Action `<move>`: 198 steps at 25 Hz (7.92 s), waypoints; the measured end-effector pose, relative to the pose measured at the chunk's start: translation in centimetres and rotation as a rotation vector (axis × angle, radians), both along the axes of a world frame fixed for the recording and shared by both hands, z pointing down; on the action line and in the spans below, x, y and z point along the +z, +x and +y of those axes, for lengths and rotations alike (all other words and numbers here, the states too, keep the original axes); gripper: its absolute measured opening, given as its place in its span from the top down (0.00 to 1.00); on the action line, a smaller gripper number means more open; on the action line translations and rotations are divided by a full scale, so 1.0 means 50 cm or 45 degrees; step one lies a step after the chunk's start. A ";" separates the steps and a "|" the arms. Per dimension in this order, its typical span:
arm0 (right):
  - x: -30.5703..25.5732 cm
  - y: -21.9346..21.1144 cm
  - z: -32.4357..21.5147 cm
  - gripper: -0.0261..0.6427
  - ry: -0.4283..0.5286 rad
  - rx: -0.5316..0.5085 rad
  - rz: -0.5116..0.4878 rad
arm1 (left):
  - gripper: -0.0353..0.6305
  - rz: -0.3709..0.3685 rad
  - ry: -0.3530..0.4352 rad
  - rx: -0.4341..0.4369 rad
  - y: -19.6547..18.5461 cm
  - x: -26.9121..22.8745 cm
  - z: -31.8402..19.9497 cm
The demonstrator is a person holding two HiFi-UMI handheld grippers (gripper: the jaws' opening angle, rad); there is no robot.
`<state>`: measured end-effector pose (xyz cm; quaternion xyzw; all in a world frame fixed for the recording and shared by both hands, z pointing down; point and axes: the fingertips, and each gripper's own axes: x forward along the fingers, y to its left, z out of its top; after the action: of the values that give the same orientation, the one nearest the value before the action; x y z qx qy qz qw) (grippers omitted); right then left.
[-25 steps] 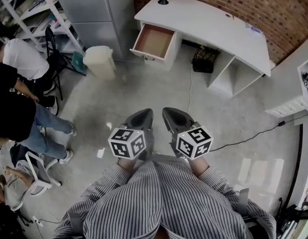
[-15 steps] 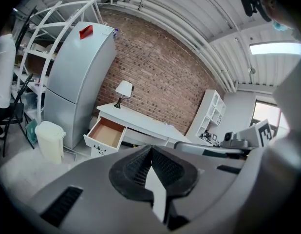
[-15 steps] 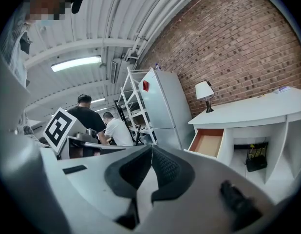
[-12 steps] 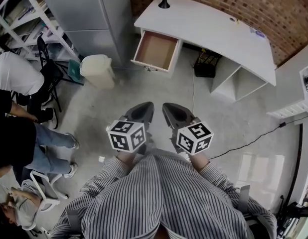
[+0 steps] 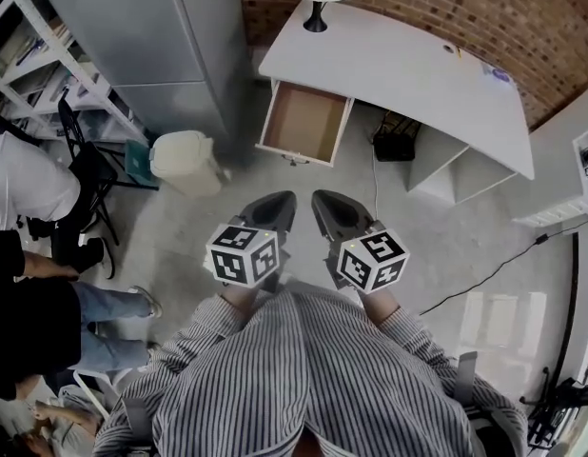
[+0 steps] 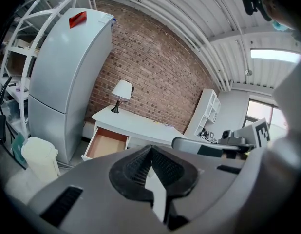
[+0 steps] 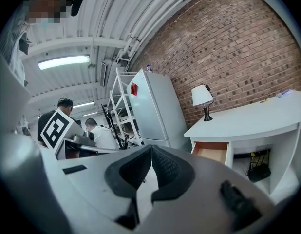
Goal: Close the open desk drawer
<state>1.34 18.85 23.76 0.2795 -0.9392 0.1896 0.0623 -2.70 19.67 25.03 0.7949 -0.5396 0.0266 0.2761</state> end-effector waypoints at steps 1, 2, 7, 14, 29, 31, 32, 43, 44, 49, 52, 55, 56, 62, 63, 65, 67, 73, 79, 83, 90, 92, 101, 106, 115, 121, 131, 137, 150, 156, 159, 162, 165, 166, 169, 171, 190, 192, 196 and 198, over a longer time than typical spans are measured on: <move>0.001 -0.012 -0.014 0.94 -0.002 0.010 -0.001 | 0.93 0.001 -0.006 0.006 -0.013 0.004 -0.014; 0.004 -0.021 -0.025 0.94 -0.006 0.021 0.004 | 0.93 0.005 -0.013 0.010 -0.025 0.007 -0.026; 0.031 -0.041 -0.059 0.94 -0.060 0.078 0.044 | 0.93 0.039 -0.069 0.052 -0.050 0.036 -0.065; 0.083 -0.034 -0.093 0.94 -0.144 0.147 0.087 | 0.93 0.079 -0.150 0.098 -0.051 0.090 -0.098; 0.089 -0.057 -0.319 0.94 -0.160 0.078 0.087 | 0.93 0.060 -0.183 0.095 -0.066 0.108 -0.319; 0.084 -0.057 -0.361 0.94 -0.150 0.068 0.084 | 0.93 0.050 -0.175 0.087 -0.065 0.105 -0.357; 0.083 -0.058 -0.380 0.94 -0.147 0.062 0.082 | 0.93 0.047 -0.172 0.081 -0.066 0.104 -0.375; 0.096 -0.054 -0.545 0.94 -0.172 -0.003 0.055 | 0.93 0.029 -0.158 0.047 -0.042 0.108 -0.537; 0.099 -0.056 -0.553 0.94 -0.176 -0.015 0.055 | 0.93 0.025 -0.159 0.049 -0.037 0.109 -0.543; 0.117 -0.076 -0.569 0.94 -0.196 -0.078 0.057 | 0.93 0.013 -0.174 0.034 -0.037 0.121 -0.561; 0.120 -0.083 -0.574 0.94 -0.206 -0.085 0.053 | 0.93 0.013 -0.186 0.019 -0.048 0.125 -0.567; 0.131 -0.085 -0.569 0.94 -0.226 -0.074 0.050 | 0.93 0.006 -0.201 0.015 -0.058 0.131 -0.564; 0.137 -0.086 -0.566 0.94 -0.236 -0.067 0.053 | 0.93 0.005 -0.206 0.016 -0.061 0.134 -0.561; 0.140 -0.083 -0.552 0.94 -0.262 -0.002 0.055 | 0.93 -0.004 -0.230 0.084 -0.056 0.134 -0.547; 0.140 -0.080 -0.549 0.94 -0.265 0.011 0.052 | 0.93 -0.003 -0.233 0.092 -0.055 0.134 -0.543; 0.142 -0.074 -0.545 0.94 -0.276 0.037 0.046 | 0.93 -0.005 -0.242 0.107 -0.056 0.137 -0.537; 0.152 -0.065 -0.538 0.94 -0.302 0.064 0.043 | 0.93 -0.005 -0.256 0.121 -0.056 0.143 -0.530; 0.207 -0.046 -0.517 0.94 -0.373 0.117 0.075 | 0.93 0.018 -0.237 0.076 -0.080 0.168 -0.519; 0.238 -0.063 -0.504 0.94 -0.392 0.105 0.094 | 0.93 0.031 -0.286 0.051 -0.104 0.218 -0.517; 0.273 -0.089 -0.502 0.94 -0.409 0.096 0.108 | 0.93 0.037 -0.322 0.039 -0.124 0.262 -0.519; 0.342 -0.111 -0.495 0.93 -0.494 0.087 0.122 | 0.93 0.035 -0.407 0.018 -0.138 0.341 -0.517; 0.364 -0.113 -0.491 0.93 -0.513 0.088 0.126 | 0.93 0.032 -0.429 0.007 -0.145 0.366 -0.516; 0.478 -0.113 -0.510 0.93 -0.584 0.161 0.140 | 0.93 0.020 -0.506 -0.012 -0.182 0.478 -0.528; 0.544 -0.115 -0.517 0.93 -0.621 0.199 0.152 | 0.93 0.038 -0.555 0.009 -0.169 0.543 -0.528; 0.658 -0.114 -0.520 0.94 -0.645 0.256 0.171 | 0.93 0.041 -0.636 0.037 -0.147 0.665 -0.520; 0.741 -0.113 -0.508 0.94 -0.715 0.297 0.171 | 0.93 0.037 -0.659 0.042 -0.152 0.732 -0.516; 0.834 -0.135 -0.505 0.94 -0.752 0.295 0.199 | 0.93 0.006 -0.676 0.057 -0.141 0.817 -0.529; 0.867 -0.131 -0.519 0.94 -0.750 0.328 0.211 | 0.93 0.002 -0.694 0.011 -0.147 0.850 -0.543; 0.923 -0.094 -0.556 0.94 -0.726 0.532 0.158 | 0.93 -0.085 -0.620 -0.080 -0.181 0.902 -0.583; 0.930 -0.080 -0.580 0.94 -0.698 0.564 0.152 | 0.93 -0.122 -0.594 -0.080 -0.182 0.918 -0.595; 0.928 -0.077 -0.580 0.94 -0.688 0.567 0.150 | 0.93 -0.116 -0.560 -0.096 -0.188 0.911 -0.605; 0.929 -0.074 -0.583 0.94 -0.690 0.578 0.145 | 0.93 -0.108 -0.562 -0.107 -0.191 0.912 -0.612; 0.930 -0.074 -0.585 0.94 -0.688 0.574 0.150 | 0.93 -0.118 -0.560 -0.104 -0.192 0.913 -0.613; 0.931 -0.074 -0.585 0.94 -0.688 0.572 0.154 | 0.93 -0.121 -0.561 -0.103 -0.192 0.914 -0.613; 0.930 -0.073 -0.585 0.94 -0.697 0.577 0.173 | 0.93 -0.130 -0.570 -0.094 -0.192 0.913 -0.614; 0.930 -0.073 -0.586 0.94 -0.713 0.594 0.183 | 0.93 -0.137 -0.577 -0.087 -0.192 0.912 -0.614; 0.885 -0.077 -0.596 0.94 -0.746 0.635 0.186 | 0.93 -0.101 -0.574 -0.069 -0.196 0.859 -0.622; 0.872 -0.075 -0.602 0.94 -0.740 0.639 0.178 | 0.93 -0.093 -0.570 -0.074 -0.194 0.846 -0.627; 0.844 -0.077 -0.612 0.94 -0.725 0.646 0.155 | 0.93 -0.077 -0.554 -0.078 -0.195 0.819 -0.637; 0.832 -0.077 -0.617 0.94 -0.714 0.646 0.159 | 0.93 -0.080 -0.551 -0.081 -0.196 0.806 -0.641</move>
<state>-2.50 -12.00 65.35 0.4863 -0.7461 0.4313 0.1446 -12.48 -12.39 65.36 0.6985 -0.5543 0.1577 0.4242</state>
